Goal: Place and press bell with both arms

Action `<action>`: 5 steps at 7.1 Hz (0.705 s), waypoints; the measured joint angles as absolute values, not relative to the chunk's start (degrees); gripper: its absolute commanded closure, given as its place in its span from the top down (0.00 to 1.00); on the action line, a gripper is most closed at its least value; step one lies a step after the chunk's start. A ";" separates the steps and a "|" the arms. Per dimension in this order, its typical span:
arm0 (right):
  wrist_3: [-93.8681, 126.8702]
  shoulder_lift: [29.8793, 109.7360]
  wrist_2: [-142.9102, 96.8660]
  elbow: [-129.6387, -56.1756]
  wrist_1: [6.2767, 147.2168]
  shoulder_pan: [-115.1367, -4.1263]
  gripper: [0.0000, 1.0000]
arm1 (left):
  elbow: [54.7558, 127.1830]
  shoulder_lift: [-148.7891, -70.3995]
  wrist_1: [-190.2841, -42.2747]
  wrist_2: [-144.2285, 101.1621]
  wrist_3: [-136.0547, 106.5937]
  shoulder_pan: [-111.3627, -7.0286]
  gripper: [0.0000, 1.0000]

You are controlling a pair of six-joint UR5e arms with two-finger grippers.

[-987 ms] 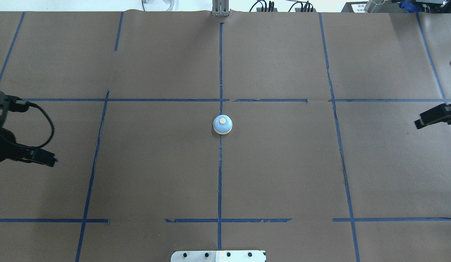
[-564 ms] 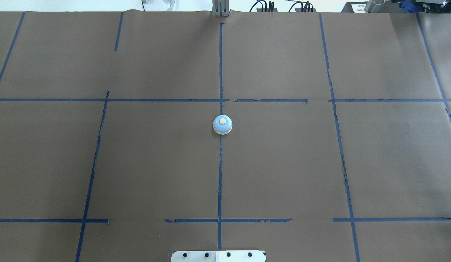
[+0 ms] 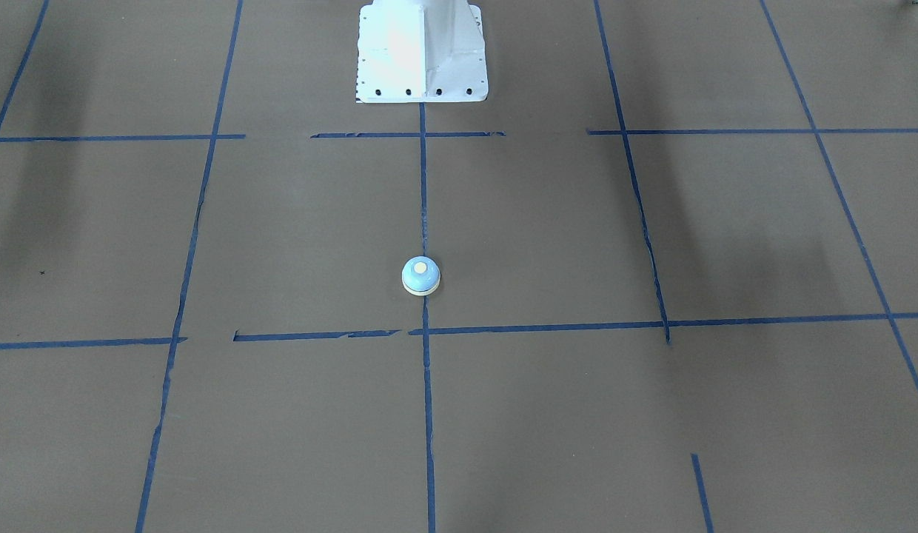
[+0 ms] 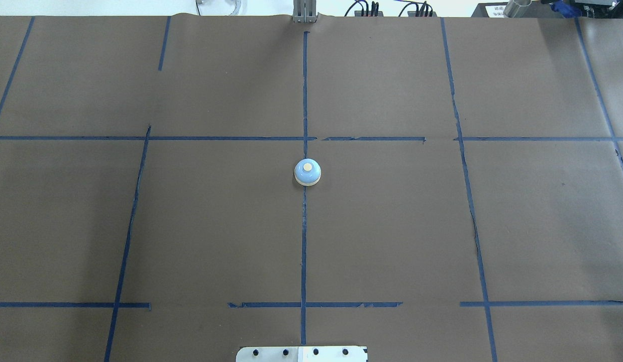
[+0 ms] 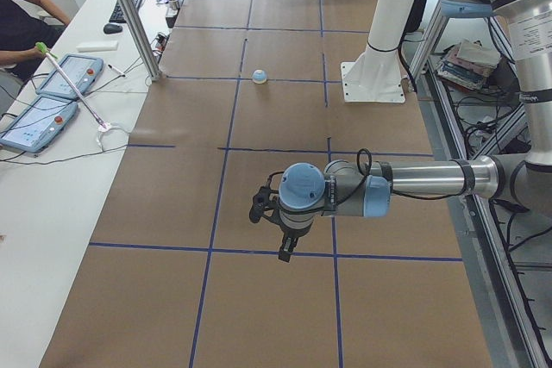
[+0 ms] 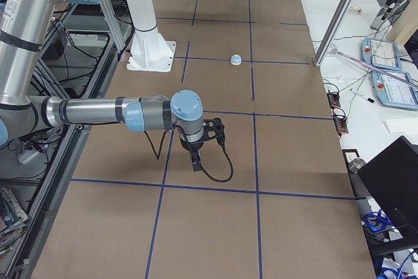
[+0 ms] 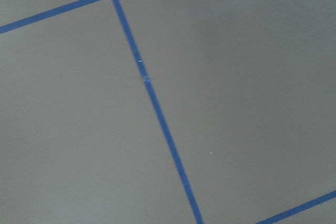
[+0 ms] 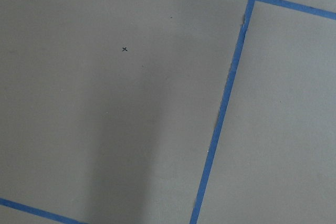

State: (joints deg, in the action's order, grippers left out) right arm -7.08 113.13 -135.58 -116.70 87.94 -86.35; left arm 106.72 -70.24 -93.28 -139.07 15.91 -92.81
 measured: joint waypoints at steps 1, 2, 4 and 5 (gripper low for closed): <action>-7.14 113.24 -135.97 -117.08 89.35 -86.45 1.00 | 107.00 -70.58 -92.17 -138.88 12.90 -93.19 1.00; -7.14 113.10 -136.09 -117.61 90.58 -86.46 1.00 | 107.64 -71.62 -90.13 -138.79 10.97 -93.26 1.00; -7.12 113.09 -136.12 -118.58 91.68 -86.56 1.00 | 109.86 -75.84 -82.81 -138.68 7.07 -92.25 1.00; -7.12 113.02 -136.06 -118.78 91.93 -86.52 1.00 | 110.49 -77.37 -80.51 -138.61 6.13 -91.09 1.00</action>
State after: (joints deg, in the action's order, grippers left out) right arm -7.12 113.02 -136.06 -118.78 91.93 -86.52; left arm 110.49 -77.37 -80.51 -138.61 6.13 -91.09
